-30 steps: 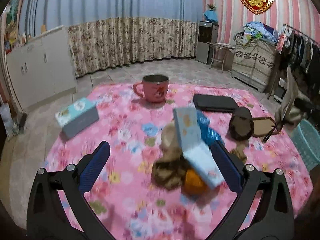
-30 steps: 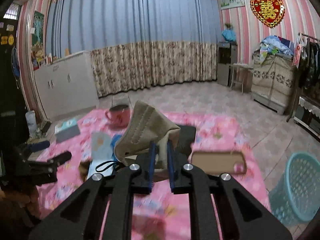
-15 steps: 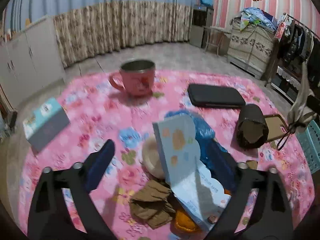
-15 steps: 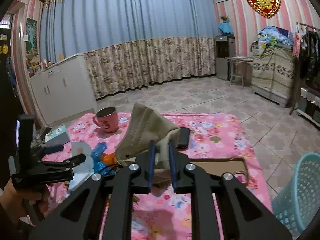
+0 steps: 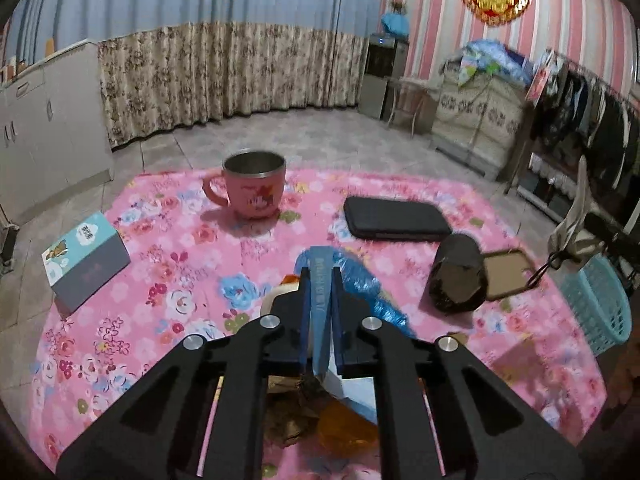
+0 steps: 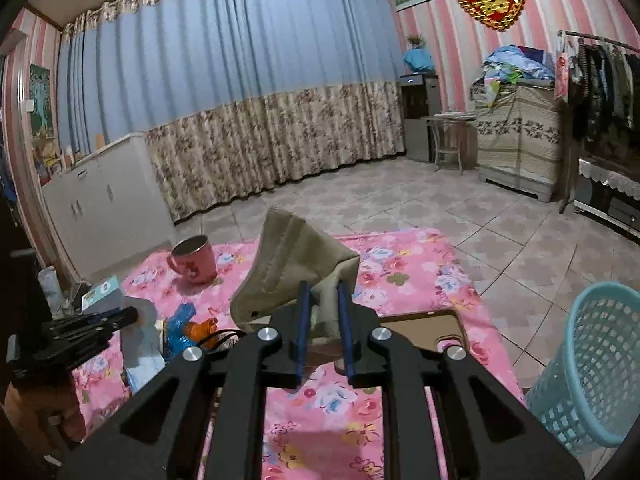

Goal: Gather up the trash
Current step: 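Carry the tan mask with the right tool over the blue basket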

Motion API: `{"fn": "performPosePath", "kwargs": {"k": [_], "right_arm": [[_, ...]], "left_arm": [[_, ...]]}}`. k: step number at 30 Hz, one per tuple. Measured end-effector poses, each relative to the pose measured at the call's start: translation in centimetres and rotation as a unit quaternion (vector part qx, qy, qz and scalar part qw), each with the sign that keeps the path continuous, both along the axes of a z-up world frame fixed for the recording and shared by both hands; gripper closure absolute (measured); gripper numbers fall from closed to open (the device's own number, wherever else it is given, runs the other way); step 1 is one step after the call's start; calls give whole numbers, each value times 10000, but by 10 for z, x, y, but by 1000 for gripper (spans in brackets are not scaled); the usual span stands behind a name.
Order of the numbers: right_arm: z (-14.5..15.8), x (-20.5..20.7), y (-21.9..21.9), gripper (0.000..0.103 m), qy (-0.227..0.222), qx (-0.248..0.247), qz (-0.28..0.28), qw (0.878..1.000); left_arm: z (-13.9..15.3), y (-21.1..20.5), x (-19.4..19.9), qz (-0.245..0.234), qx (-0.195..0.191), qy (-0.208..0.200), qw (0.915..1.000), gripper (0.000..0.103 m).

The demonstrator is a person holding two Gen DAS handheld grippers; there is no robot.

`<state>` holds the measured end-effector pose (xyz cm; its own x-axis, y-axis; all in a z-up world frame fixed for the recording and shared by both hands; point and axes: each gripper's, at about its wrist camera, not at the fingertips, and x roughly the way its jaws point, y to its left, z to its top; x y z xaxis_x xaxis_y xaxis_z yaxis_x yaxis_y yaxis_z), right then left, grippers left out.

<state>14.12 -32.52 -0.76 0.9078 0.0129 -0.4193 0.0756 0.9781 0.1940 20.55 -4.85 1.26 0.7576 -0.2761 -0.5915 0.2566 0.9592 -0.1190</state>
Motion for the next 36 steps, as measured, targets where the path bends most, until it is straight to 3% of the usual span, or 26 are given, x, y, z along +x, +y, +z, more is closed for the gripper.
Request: {"fn": "performPosePath", "kwargs": {"k": [10, 20, 25, 29, 33, 36], "right_arm": [[12, -25, -8, 92, -338, 4, -40, 9994], [21, -44, -49, 94, -623, 503, -209, 9966], [30, -66, -82, 94, -820, 555, -659, 9929], [39, -111, -132, 94, -918, -73, -1636, 9822], [35, -171, -199, 94, -742, -432, -2697, 9591], [22, -197, -232, 94, -527, -392, -3051, 9501]], "left_arm": [[69, 9, -33, 315, -85, -941, 9950, 95], [132, -44, -57, -106, -73, -1413, 9899, 95], [159, -107, -70, -662, -66, -1599, 9849, 95], [169, -168, -82, -1238, -265, -1662, 9779, 95], [160, -249, -92, -2246, -730, -1568, 9590, 95], [145, -307, -100, -2734, -854, -1527, 9459, 95]]}}
